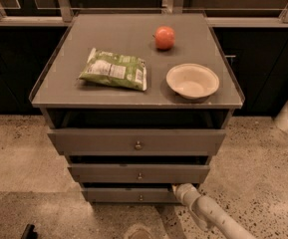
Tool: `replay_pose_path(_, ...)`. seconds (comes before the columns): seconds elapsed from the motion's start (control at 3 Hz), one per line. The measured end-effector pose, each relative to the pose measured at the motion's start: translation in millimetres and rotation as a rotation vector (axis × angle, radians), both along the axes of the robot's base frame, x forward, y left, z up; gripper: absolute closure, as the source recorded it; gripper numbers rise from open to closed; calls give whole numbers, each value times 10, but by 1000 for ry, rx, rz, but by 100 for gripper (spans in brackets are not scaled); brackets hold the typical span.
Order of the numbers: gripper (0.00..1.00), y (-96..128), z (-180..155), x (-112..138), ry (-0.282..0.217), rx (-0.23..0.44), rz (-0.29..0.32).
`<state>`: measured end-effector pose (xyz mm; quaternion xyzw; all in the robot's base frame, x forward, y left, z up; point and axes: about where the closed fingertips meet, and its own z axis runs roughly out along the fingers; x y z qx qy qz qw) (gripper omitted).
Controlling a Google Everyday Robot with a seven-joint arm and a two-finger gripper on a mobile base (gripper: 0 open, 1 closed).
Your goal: Open bottom drawer
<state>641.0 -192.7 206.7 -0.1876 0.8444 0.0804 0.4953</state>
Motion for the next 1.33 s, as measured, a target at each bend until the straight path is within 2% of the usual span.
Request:
replay_pose_path(0.33,100,-17,-155,-48,53,-43,44)
replay_pose_path(0.67,100,-52,-227,-132,91,-53,50)
replay_pose_path(1.0,100,-52,-185,-132,91,-53,50)
replay_pose_path(1.33,100,-77,-231,-302,147,-42,94)
